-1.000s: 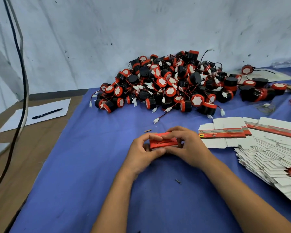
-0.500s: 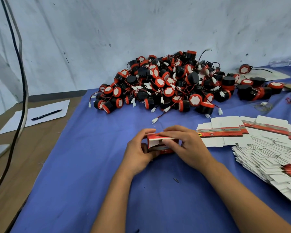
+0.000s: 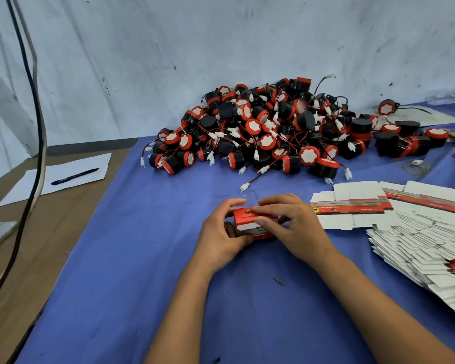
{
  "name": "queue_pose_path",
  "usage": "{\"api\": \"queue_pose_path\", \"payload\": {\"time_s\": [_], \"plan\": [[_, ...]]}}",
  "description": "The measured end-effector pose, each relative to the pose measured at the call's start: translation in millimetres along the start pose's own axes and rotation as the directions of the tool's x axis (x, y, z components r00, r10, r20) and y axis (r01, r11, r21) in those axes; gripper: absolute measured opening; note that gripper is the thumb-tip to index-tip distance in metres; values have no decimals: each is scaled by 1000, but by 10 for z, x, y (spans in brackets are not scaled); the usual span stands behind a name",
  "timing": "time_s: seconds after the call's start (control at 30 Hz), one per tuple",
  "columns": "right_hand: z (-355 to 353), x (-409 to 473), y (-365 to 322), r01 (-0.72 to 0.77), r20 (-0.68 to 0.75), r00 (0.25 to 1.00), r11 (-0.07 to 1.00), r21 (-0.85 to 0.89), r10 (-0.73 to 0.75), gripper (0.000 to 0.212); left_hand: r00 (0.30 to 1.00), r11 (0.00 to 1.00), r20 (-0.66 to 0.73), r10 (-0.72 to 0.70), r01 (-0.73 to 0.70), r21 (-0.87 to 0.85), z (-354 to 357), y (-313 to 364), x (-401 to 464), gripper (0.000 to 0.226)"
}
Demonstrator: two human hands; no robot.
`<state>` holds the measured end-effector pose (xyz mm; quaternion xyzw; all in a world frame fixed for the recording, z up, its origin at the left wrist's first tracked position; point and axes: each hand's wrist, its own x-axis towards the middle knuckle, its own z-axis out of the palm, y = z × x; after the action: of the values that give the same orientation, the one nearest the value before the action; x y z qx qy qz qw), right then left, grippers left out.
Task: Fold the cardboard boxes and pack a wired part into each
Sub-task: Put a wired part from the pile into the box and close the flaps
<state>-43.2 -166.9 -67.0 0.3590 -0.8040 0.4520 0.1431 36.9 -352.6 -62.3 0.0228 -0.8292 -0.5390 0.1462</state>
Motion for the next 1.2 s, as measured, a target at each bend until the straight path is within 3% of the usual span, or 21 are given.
{"api": "queue_pose_path", "payload": {"time_s": [0.2, 0.37, 0.47, 0.67, 0.83, 1.0, 1.1, 1.2], "plan": [[11, -7, -122, 38, -166, 984, 990, -134, -61, 16, 999, 999, -10, 32, -32, -28, 2, 0, -18, 53], [-34, -26, -77, -39, -61, 997, 999, 25, 41, 18, 999, 999, -3, 39, -39, -34, 4, 0, -31, 53], [-58, -31, -69, -16, -60, 998, 1000, -5, 16, 18, 996, 996, -35, 79, -81, -39, 20, 14, -41, 39], [-17, -51, -99, 81, -73, 993, 989, -121, -90, 17, 928, 973, -291, 232, -215, 89, 86, 13, -37, 24], [0, -63, -136, 140, -108, 981, 972, -189, -162, 12, 873, 892, -298, 387, -273, 360, 114, 41, -68, 20], [43, -75, -140, 134, -171, 967, 949, -285, -188, 20, 873, 902, -314, 373, -263, 343, 112, 49, -88, 15], [6, -72, -81, 150, -136, 975, 971, -185, -177, 8, 876, 894, -297, 381, -268, 358, 106, 66, -92, 12], [-49, -69, 0, 85, -101, 991, 996, -23, -86, 13, 877, 896, -290, 383, -276, 349, 116, 78, -101, 18]]}}
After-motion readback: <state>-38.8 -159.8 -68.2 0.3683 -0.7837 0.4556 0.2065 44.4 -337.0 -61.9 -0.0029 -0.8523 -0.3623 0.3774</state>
